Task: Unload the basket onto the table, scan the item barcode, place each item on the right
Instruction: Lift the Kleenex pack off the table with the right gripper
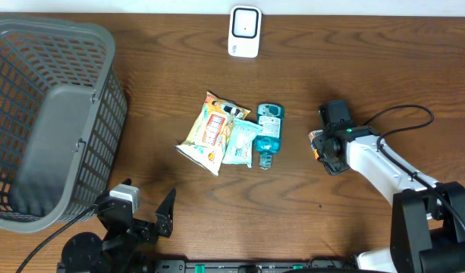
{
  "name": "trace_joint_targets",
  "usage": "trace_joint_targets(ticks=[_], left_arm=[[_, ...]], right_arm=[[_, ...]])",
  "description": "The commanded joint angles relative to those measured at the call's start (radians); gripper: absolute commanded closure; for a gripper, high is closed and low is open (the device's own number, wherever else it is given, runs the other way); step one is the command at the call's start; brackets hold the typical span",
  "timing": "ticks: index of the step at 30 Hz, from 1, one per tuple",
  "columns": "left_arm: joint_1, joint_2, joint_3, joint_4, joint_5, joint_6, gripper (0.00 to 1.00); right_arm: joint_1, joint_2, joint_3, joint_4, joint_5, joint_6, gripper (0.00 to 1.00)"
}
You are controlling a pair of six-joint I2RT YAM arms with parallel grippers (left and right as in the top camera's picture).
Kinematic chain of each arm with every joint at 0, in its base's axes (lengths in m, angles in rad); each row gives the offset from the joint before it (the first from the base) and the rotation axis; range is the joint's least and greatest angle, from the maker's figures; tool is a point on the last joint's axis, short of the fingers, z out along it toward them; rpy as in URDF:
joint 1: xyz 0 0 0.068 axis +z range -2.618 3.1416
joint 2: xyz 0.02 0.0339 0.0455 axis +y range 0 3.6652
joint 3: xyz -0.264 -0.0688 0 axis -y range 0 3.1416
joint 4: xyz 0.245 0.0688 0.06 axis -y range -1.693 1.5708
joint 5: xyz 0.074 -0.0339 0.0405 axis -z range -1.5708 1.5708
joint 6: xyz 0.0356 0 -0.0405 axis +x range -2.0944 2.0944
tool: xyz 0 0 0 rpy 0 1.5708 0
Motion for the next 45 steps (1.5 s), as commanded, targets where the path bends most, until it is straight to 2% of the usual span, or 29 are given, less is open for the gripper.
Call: trace_joint_targets(ticks=[1,8,11,20,21,23,24,26,28,29,34,41,45], left_arm=[[0.005,-0.007,0.003,0.000,0.013,-0.001,0.02],[0.005,-0.007,0.003,0.000,0.013,-0.002,0.02],[0.005,-0.007,0.003,0.000,0.013,-0.002,0.02],[0.005,-0.007,0.003,0.000,0.013,-0.001,0.02],[0.005,-0.007,0.003,0.000,0.013,-0.001,0.02],[0.005,-0.007,0.003,0.000,0.013,-0.002,0.02],[0.005,-0.007,0.003,0.000,0.013,-0.001,0.02],[0.005,-0.007,0.003,0.000,0.013,-0.002,0.02],[0.005,-0.007,0.003,0.000,0.013,-0.002,0.02],[0.005,-0.007,0.003,0.000,0.013,-0.002,0.02],[0.005,-0.007,0.003,0.000,0.013,-0.002,0.02],[0.005,-0.007,0.003,0.000,0.013,-0.002,0.02],[0.005,-0.007,0.003,0.000,0.013,-0.002,0.02]], right_arm=[[-0.004,0.045,-0.007,0.013,0.059,0.012,0.51],[-0.004,0.092,-0.007,0.016,0.069,0.008,0.77],[-0.004,0.117,-0.007,0.031,0.065,-0.027,0.99],[-0.004,-0.011,0.026,0.024,-0.003,-0.299,0.98],[-0.004,-0.034,0.026,0.018,-0.012,-0.315,0.87],[-0.004,-0.073,0.026,0.005,-0.022,-0.321,0.57],[-0.004,-0.090,0.026,0.000,-0.024,-0.322,0.46],[-0.004,-0.124,0.026,-0.006,-0.033,-0.322,0.18],[-0.004,-0.150,0.026,-0.006,-0.040,-0.321,0.08],[-0.004,-0.156,0.026,-0.005,-0.039,-0.321,0.01],[-0.012,-0.134,0.025,0.003,-0.026,-0.304,0.01],[-0.030,-0.016,0.025,0.002,-0.028,-0.216,0.01],[-0.055,0.037,0.025,0.014,-0.009,-0.215,0.10]])
